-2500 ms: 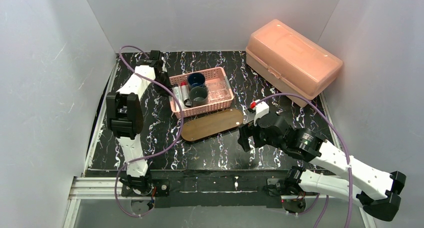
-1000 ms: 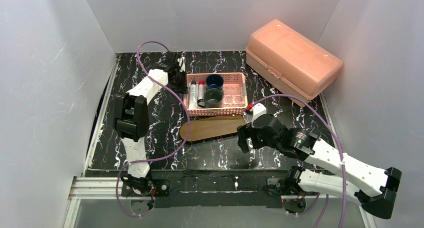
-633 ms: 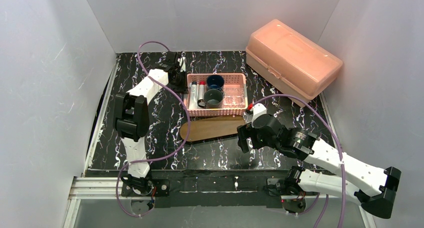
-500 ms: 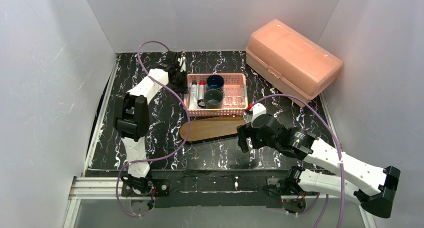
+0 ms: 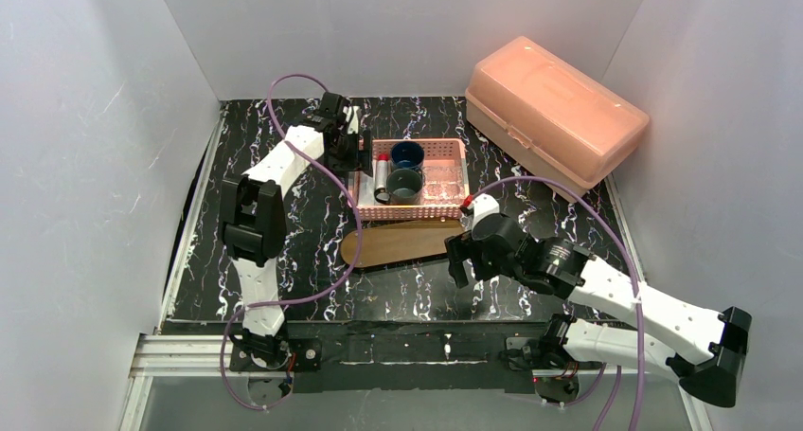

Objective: Prepare toiletry sets of a toothbrush and toothpaste on the tray

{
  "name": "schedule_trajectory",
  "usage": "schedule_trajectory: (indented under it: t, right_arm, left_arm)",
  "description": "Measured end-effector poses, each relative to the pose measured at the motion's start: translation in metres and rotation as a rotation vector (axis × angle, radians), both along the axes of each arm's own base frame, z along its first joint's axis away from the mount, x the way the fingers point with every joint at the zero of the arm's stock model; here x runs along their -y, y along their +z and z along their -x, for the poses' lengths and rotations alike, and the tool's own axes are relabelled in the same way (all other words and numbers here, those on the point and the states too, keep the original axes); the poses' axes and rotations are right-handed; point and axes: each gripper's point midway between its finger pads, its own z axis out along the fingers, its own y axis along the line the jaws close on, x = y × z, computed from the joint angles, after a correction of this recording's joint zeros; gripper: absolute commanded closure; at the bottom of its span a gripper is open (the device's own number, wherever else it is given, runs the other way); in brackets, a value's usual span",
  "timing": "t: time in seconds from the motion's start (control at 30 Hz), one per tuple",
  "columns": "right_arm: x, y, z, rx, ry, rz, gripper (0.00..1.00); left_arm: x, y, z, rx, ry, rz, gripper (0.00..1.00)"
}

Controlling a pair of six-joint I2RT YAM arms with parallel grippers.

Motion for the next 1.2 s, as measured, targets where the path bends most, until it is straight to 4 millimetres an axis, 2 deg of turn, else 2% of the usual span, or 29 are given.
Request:
schedule_trajectory:
  t: [0.17,0.27,0.47,0.53,0.63,0.7,0.73,0.9,1.03,1.13,1.2]
  right_arm:
    - [-0.004,0.002,-0.002,-0.001,0.0,0.005,0.0]
    - [-0.005,0.004,-0.006,0.005,-0.008,0.01,0.0]
    - [-0.006,0.001,-0.016,0.025,-0.041,0.051,0.0]
    - [-0.006,-0.002,-0.02,0.031,-0.053,0.07,0.0]
    - [-0.006,-0.007,-0.027,0.036,-0.074,0.103,0.0]
    - [-0.004,-0.01,-0.031,0.039,-0.087,0.125,0.0]
    - [-0.003,-0.012,-0.033,0.04,-0.094,0.134,0.03]
    - [0.004,-0.013,-0.05,0.041,-0.149,0.127,0.09]
    - [0.012,-0.013,-0.068,0.031,-0.205,0.081,0.18]
    - [0.016,-0.017,-0.076,0.013,-0.226,0.053,0.24]
    - [0.016,-0.019,-0.078,0.003,-0.232,0.037,0.31]
  left_arm:
    - [-0.012,0.004,0.006,-0.005,0.03,-0.052,0.22]
    - [-0.024,0.013,0.018,0.002,0.067,-0.087,0.21]
    - [-0.045,0.036,0.059,0.019,0.148,-0.105,0.19]
    - [-0.048,0.041,0.076,0.019,0.168,-0.086,0.11]
    - [-0.051,0.044,0.101,0.016,0.195,-0.051,0.09]
    - [-0.054,0.042,0.118,0.01,0.21,-0.034,0.04]
    - [-0.055,0.041,0.128,0.001,0.217,-0.027,0.02]
    - [-0.06,0.036,0.164,-0.014,0.241,0.015,0.02]
    - [-0.058,0.033,0.185,-0.022,0.26,0.07,0.02]
    - [-0.055,0.023,0.199,-0.044,0.276,0.116,0.02]
    - [-0.052,0.015,0.206,-0.064,0.286,0.142,0.02]
